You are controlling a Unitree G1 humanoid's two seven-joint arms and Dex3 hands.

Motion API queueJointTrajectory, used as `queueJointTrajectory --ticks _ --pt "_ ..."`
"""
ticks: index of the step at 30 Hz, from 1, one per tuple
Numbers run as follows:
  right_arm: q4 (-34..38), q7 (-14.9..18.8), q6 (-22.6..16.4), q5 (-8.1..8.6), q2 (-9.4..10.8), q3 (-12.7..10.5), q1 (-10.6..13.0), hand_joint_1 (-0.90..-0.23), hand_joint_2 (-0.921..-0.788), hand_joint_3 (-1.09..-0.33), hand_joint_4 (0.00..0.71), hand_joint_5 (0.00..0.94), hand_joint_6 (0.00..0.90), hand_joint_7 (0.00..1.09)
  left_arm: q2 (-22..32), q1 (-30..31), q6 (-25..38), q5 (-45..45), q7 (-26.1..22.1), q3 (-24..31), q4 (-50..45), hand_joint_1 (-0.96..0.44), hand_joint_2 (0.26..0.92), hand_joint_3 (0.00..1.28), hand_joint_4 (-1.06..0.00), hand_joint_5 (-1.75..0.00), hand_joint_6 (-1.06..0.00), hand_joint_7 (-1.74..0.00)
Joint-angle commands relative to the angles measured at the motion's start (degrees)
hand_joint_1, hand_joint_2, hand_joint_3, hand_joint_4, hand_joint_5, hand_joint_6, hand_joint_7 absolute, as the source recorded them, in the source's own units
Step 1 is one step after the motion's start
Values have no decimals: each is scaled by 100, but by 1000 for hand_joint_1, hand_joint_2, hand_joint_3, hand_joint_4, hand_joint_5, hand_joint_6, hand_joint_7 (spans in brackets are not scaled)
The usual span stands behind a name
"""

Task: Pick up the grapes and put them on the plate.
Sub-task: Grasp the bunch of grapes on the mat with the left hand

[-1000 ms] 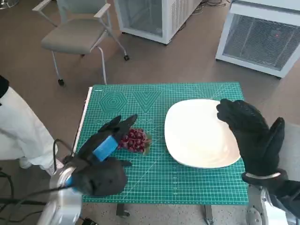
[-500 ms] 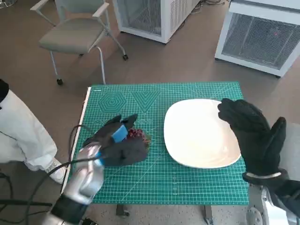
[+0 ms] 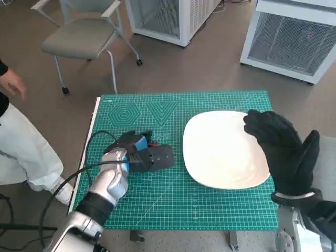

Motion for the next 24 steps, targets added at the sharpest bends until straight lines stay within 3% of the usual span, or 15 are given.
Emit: queueJointTrajectory --ticks 1,12,15,18,20,22,24 --pt "91 43 19 -8 -2 -12 73 -375 -921 -655 404 764 172 1016 -37 -176 -90 6 54 -103 263 49 763 17 0 0 -162 -3" --pt "125 58 2 -10 -7 -9 59 -374 -921 -655 402 766 172 1017 -162 -408 -176 -30 173 -218 806 34 770 15 -34 -13 -182 -10" --pt "123 61 5 -7 -13 -13 62 -374 -921 -655 402 767 172 1017 -180 -467 -337 -55 294 -227 1024 42 785 19 -132 -37 -226 -20" --pt "118 60 14 -7 -21 -17 65 -374 -921 -655 402 767 172 1017 -148 -469 -661 -58 567 -237 1230 162 844 40 -421 -522 -411 -128" --pt "118 63 25 1 -30 -25 64 -374 -921 -655 401 767 172 1017 -94 -423 -904 -52 766 -243 1289 163 863 91 -554 -887 -532 -444" --pt "118 68 36 11 -41 -34 62 -374 -921 -655 401 768 172 1017 -40 -377 -1079 -54 879 -243 1295 82 792 262 -603 -1090 -596 -816" --pt "119 75 44 22 -52 -43 59 -374 -921 -655 401 768 172 1017 5 -345 -1176 -84 900 -222 1267 40 694 457 -637 -1258 -642 -972"
